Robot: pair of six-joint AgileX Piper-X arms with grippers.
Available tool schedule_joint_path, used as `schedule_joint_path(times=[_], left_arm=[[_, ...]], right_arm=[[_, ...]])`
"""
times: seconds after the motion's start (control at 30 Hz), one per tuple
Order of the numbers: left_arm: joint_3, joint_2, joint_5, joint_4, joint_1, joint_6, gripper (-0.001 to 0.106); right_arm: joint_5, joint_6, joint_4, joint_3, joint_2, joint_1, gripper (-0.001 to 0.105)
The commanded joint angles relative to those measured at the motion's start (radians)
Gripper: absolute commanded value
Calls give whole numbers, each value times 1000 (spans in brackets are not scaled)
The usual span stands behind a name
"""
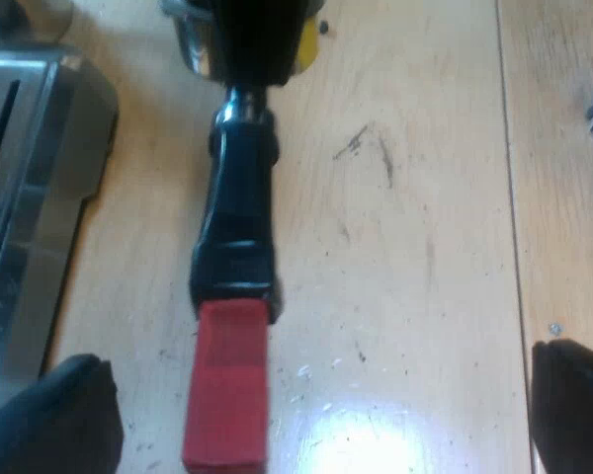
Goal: Put the handle in the coffee machine
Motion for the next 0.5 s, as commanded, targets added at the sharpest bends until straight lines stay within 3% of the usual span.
schedule_joint_path(times=[0.03,0.3,0.5], left_arm=[[-5,17,-12,-25,-5,6,85],[-5,101,-17,-63,-5,10,85],[-5,170,-17,-65,-5,60,85]], right_arm=[[-41,-14,18,-16,-17,-6,0],[-59,-14,28,-16,-17,-6,0],[-82,-14,24,-16,-17,-6,0]])
